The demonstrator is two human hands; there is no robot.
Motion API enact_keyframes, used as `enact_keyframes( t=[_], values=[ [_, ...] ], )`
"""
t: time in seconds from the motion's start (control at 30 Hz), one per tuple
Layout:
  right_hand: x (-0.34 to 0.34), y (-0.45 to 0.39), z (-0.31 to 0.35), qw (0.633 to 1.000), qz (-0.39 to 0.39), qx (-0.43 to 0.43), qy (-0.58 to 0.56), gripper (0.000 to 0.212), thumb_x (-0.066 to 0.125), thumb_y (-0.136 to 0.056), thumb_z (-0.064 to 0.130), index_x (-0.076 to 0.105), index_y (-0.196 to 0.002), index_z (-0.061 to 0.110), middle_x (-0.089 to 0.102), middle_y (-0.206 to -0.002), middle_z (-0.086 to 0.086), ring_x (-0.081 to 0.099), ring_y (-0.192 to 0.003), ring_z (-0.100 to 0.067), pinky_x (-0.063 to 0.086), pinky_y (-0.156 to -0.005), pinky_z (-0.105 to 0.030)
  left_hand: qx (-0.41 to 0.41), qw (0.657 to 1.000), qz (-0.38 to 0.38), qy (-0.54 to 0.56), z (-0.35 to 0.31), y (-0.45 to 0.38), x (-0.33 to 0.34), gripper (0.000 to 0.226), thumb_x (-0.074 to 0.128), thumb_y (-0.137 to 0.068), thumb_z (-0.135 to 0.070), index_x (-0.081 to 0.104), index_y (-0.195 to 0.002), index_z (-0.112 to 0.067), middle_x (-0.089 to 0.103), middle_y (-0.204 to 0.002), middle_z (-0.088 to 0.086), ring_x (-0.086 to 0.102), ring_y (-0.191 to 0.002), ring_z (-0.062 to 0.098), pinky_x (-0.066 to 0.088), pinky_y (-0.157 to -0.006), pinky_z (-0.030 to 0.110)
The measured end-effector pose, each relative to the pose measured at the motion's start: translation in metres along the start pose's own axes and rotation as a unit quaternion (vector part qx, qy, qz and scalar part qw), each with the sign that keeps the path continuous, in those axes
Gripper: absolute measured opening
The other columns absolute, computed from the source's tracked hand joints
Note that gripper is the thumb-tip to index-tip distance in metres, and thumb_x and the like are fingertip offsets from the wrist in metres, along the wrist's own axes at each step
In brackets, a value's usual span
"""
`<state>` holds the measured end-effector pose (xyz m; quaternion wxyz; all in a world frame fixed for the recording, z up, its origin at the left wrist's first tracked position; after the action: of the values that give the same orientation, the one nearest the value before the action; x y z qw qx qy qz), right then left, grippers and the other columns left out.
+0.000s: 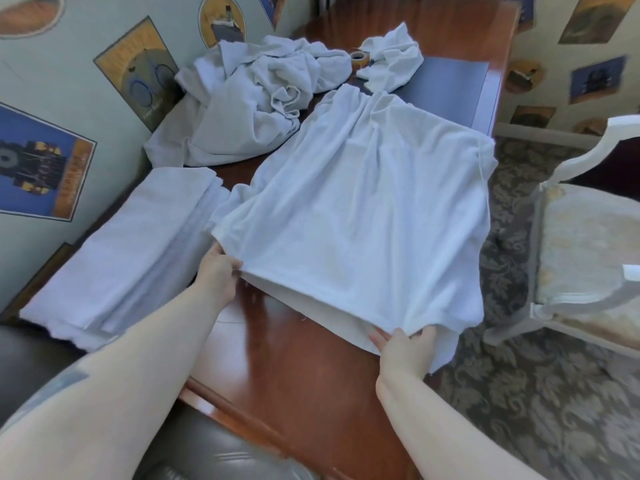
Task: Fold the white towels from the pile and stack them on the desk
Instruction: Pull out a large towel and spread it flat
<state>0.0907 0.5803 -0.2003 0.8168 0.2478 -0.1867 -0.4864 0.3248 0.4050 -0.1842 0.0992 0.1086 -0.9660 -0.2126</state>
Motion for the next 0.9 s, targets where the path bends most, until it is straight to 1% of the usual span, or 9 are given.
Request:
enact_keyframes(
  t=[0.07, 0.13, 0.23, 0.33, 0.43, 0.53, 0.63, 0.8, 0.9],
  values=[
    [0.0, 0.002, -0.008, 1.0, -0.004, 0.014, -0.004, 0.06, 0.031, -0.086, -0.014, 0.048, -0.131, 0.021, 0.059, -0.115, 0.001, 0.072, -0.063, -0.013, 0.058, -0.061, -0.027, -0.027, 1.0, 0.0, -0.003, 0.012, 0.001, -0.008, 0.087, 0.023, -0.076, 0.029, 0.045, -0.145, -0.019, 0.056, -0.133, 0.004, 0.057, -0.113, 0.023, 0.047, -0.1, 0.043],
    [0.001, 0.002, -0.011, 1.0, -0.016, 0.02, -0.002, 0.057, 0.032, -0.085, -0.015, 0.049, -0.127, 0.02, 0.058, -0.113, -0.001, 0.071, -0.059, -0.013, 0.056, -0.058, -0.026, -0.052, 0.999, 0.003, -0.001, 0.017, 0.0, -0.013, 0.084, 0.025, -0.078, 0.026, 0.049, -0.141, -0.023, 0.056, -0.128, -0.004, 0.058, -0.107, 0.017, 0.045, -0.102, 0.042],
    [0.001, 0.002, -0.012, 0.998, -0.048, 0.042, -0.007, 0.05, 0.036, -0.086, -0.013, 0.053, -0.122, 0.017, 0.059, -0.108, -0.001, 0.069, -0.052, -0.008, 0.057, -0.069, -0.032, -0.085, 0.996, -0.014, 0.027, 0.023, 0.0, -0.008, 0.049, 0.041, -0.084, 0.012, 0.061, -0.115, -0.021, 0.061, -0.092, -0.003, 0.055, -0.078, 0.013, 0.055, -0.082, 0.036],
    [0.004, 0.005, -0.009, 0.996, -0.061, 0.051, -0.033, 0.041, 0.038, -0.086, -0.014, 0.057, -0.111, 0.011, 0.062, -0.097, 0.0, 0.07, -0.055, -0.011, 0.059, -0.069, -0.031, -0.106, 0.989, -0.088, 0.043, 0.035, 0.009, 0.007, 0.031, 0.061, -0.088, -0.001, 0.057, -0.114, -0.017, 0.055, -0.078, 0.003, 0.047, -0.061, 0.013, 0.056, -0.069, 0.031],
    [0.009, 0.004, -0.005, 0.994, -0.044, 0.074, -0.067, 0.03, 0.042, -0.085, -0.015, 0.058, -0.104, 0.001, 0.063, -0.097, -0.01, 0.071, -0.074, -0.026, 0.058, -0.056, -0.025, -0.102, 0.99, -0.094, 0.021, 0.045, 0.019, 0.025, 0.037, 0.07, -0.085, -0.003, 0.058, -0.119, -0.01, 0.066, -0.094, 0.006, 0.062, -0.071, 0.017, 0.058, -0.054, 0.025],
    [0.007, -0.006, -0.002, 0.987, -0.019, 0.146, -0.068, 0.002, 0.058, -0.089, 0.0, 0.056, -0.088, 0.001, 0.059, -0.086, -0.011, 0.063, -0.074, -0.023, 0.056, -0.065, -0.028, -0.11, 0.99, -0.083, 0.01, 0.048, 0.02, 0.034, 0.045, 0.073, -0.084, -0.004, 0.057, -0.127, -0.009, 0.069, -0.114, 0.011, 0.069, -0.091, 0.026, 0.057, -0.051, 0.024],
    [0.002, -0.01, -0.003, 0.988, -0.013, 0.143, -0.054, 0.019, 0.063, -0.092, 0.019, 0.056, -0.076, 0.01, 0.06, -0.085, -0.004, 0.06, -0.074, -0.017, 0.053, -0.084, -0.031, -0.118, 0.99, -0.081, -0.018, 0.048, 0.012, 0.035, 0.043, 0.064, -0.092, -0.005, 0.052, -0.133, -0.01, 0.065, -0.124, 0.014, 0.067, -0.099, 0.029, 0.056, -0.052, 0.029],
    [-0.004, 0.01, -0.007, 0.995, -0.027, 0.087, 0.039, 0.026, 0.057, -0.09, 0.026, 0.056, -0.07, 0.01, 0.056, -0.067, 0.005, 0.052, -0.065, -0.011, 0.037, -0.059, -0.025, -0.13, 0.986, -0.105, -0.02, 0.033, -0.005, 0.025, 0.037, 0.048, -0.1, -0.013, 0.048, -0.136, -0.01, 0.059, -0.129, 0.019, 0.065, -0.1, 0.032, 0.055, -0.065, 0.047],
    [-0.008, 0.015, -0.009, 0.995, -0.029, 0.055, 0.076, 0.027, 0.054, -0.091, 0.026, 0.061, -0.074, 0.006, 0.062, -0.074, 0.003, 0.051, -0.067, -0.013, 0.034, -0.057, -0.029, -0.119, 0.984, -0.13, -0.005, 0.021, -0.016, 0.016, 0.033, 0.045, -0.098, -0.009, 0.052, -0.13, -0.014, 0.061, -0.119, 0.015, 0.063, -0.082, 0.027, 0.052, -0.054, 0.045]
  ],
)
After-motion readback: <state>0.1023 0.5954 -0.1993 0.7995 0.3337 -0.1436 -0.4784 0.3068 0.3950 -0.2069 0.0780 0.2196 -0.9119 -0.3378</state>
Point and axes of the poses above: each hand's wrist, its own y-axis away from the middle knuckle, its own x-axis out of the palm, z = x × y, the point moved 2 cm from there along -y, towards the middle knuckle
